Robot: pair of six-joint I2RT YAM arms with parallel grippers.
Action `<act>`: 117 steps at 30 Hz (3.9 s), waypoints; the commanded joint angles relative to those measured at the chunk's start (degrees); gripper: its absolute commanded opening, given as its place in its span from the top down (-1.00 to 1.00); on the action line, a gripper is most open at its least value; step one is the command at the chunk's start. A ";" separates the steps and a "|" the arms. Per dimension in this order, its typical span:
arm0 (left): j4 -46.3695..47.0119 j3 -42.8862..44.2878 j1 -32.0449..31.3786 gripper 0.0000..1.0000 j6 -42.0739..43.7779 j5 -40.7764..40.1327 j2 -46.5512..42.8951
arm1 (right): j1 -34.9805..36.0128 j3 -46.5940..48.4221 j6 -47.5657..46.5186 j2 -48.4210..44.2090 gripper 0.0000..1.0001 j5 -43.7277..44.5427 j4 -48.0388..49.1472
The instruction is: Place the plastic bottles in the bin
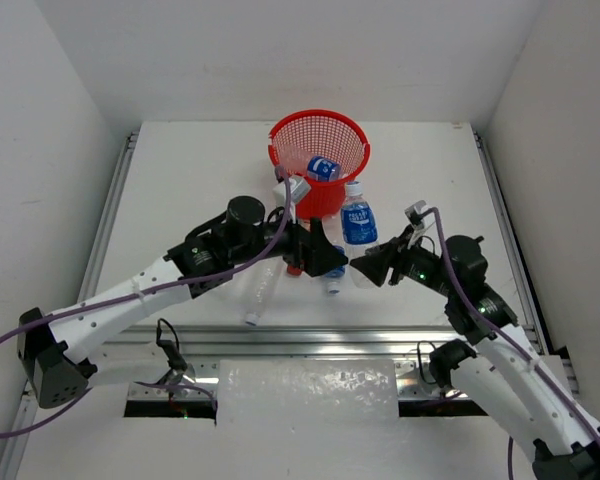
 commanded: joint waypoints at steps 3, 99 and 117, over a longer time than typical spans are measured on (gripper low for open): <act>14.49 0.94 -1.23 -0.99 -0.62 6.01 -0.19 | 0.73 1.43 1.31 -1.29 0.55 -20.30 10.31; -18.29 -11.01 17.48 -0.99 -0.18 -28.53 -27.09 | 10.31 1.53 7.73 42.60 0.45 29.95 13.76; 19.00 -14.63 2.98 -0.99 -4.93 3.31 -6.79 | 11.98 -9.56 9.14 1.88 0.51 -23.03 27.70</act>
